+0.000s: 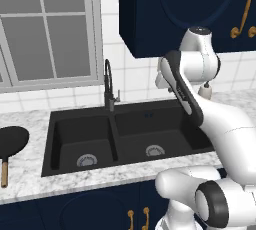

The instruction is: Pick the pan and sponge and place them into the sink. Then turn on the water.

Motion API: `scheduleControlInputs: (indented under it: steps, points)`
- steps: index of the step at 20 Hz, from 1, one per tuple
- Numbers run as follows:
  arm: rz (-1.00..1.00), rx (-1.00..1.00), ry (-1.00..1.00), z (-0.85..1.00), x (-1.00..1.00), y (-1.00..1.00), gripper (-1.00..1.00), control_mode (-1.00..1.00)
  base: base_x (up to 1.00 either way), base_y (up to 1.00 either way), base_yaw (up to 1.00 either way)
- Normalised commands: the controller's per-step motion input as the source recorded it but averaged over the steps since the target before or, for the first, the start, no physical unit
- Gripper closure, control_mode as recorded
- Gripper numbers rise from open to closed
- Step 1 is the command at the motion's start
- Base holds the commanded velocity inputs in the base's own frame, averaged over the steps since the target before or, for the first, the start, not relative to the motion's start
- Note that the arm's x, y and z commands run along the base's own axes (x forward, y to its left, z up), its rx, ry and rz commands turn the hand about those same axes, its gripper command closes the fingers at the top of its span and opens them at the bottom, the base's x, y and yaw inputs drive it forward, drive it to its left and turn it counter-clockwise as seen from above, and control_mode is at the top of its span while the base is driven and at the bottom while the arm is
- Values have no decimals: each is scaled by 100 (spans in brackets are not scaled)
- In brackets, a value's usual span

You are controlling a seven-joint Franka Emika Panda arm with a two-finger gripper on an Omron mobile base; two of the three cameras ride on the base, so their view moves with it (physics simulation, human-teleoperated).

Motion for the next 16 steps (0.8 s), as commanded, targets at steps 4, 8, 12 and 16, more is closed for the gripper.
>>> scheduleControlInputs:
  steps: [4,8,12,16]
  points:
    - [0,0,0,0,-16,0,-100,-100,0,0,0]
    - [0,0,0,0,-64,15,-100,-100,0,0,0]
    - [0,0,0,0,-52,4,-100,-100,0,0,0]
    - [0,0,0,0,-35,39,-100,-100,0,0,0]
